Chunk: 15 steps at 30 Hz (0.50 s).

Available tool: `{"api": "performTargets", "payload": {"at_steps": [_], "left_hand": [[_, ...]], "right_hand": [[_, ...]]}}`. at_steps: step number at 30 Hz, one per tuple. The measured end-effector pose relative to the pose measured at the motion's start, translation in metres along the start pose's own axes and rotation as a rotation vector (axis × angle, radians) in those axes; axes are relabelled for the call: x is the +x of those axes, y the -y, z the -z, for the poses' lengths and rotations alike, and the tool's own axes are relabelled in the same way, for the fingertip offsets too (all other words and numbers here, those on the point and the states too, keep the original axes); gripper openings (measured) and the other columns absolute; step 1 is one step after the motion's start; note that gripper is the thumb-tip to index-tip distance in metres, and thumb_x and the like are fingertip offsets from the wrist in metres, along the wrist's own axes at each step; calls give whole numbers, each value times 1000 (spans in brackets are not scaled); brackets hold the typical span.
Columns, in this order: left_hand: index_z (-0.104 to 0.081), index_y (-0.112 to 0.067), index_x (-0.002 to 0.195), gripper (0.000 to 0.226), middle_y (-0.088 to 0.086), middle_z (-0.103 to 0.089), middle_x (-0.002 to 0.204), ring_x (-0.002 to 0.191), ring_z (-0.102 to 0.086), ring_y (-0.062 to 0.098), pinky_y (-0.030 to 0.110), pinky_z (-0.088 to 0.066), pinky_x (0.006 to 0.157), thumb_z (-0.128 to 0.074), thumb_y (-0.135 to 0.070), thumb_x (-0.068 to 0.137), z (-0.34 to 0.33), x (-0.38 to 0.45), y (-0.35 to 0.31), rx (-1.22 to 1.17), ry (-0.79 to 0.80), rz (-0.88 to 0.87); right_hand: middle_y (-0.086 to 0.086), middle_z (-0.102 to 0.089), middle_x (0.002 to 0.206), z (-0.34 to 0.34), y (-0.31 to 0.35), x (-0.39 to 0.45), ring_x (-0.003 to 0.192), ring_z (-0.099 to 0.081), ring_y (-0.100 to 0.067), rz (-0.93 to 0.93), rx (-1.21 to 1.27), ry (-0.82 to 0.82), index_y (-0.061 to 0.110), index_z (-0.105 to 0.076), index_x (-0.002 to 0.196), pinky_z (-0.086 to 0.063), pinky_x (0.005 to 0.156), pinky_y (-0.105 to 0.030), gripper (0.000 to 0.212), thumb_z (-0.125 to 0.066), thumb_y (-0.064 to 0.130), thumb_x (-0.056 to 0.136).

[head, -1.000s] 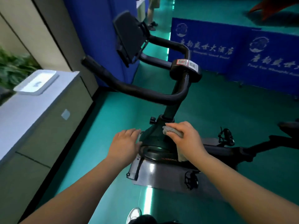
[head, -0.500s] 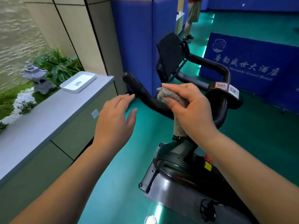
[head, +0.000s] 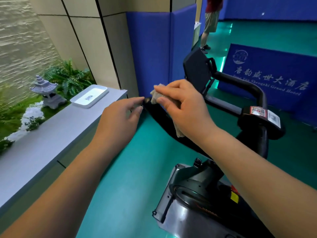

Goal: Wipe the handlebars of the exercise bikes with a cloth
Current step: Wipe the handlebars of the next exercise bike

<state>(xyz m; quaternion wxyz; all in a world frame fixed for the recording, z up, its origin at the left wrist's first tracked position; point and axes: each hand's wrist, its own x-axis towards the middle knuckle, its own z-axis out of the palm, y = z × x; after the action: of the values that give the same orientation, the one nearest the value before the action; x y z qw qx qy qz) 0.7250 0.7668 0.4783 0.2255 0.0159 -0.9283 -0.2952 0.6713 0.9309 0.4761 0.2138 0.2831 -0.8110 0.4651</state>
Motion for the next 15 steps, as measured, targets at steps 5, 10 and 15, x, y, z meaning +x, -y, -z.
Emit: {"api": "performTargets", "payload": {"at_steps": [5,10,15], "left_hand": [[-66,-26,120,29,-16,-65,109,92,-55,0,21,-43,90,-60,-24,92,-3,2,-6,-35,-23,51],[-68,-29,115,25,-21,-63,98,89,-58,0,17,-41,87,-61,-27,91,-4,5,-12,-23,-40,106],[-70,-29,109,22,-20,-63,91,89,-58,3,20,-40,80,-56,-25,94,-3,7,-18,-4,-56,146]], "right_hand": [[-3,-64,97,-2,-13,-13,93,-58,-5,-10,61,34,12,-72,108,-42,92,-12,27,-71,14,81],[-2,-66,95,8,-19,-26,92,-61,-6,-17,110,56,11,-74,98,-48,88,-19,21,-75,8,78],[-2,-67,95,-8,-10,3,92,-61,-10,49,120,2,10,-73,98,-46,88,-16,19,-70,13,80]]}}
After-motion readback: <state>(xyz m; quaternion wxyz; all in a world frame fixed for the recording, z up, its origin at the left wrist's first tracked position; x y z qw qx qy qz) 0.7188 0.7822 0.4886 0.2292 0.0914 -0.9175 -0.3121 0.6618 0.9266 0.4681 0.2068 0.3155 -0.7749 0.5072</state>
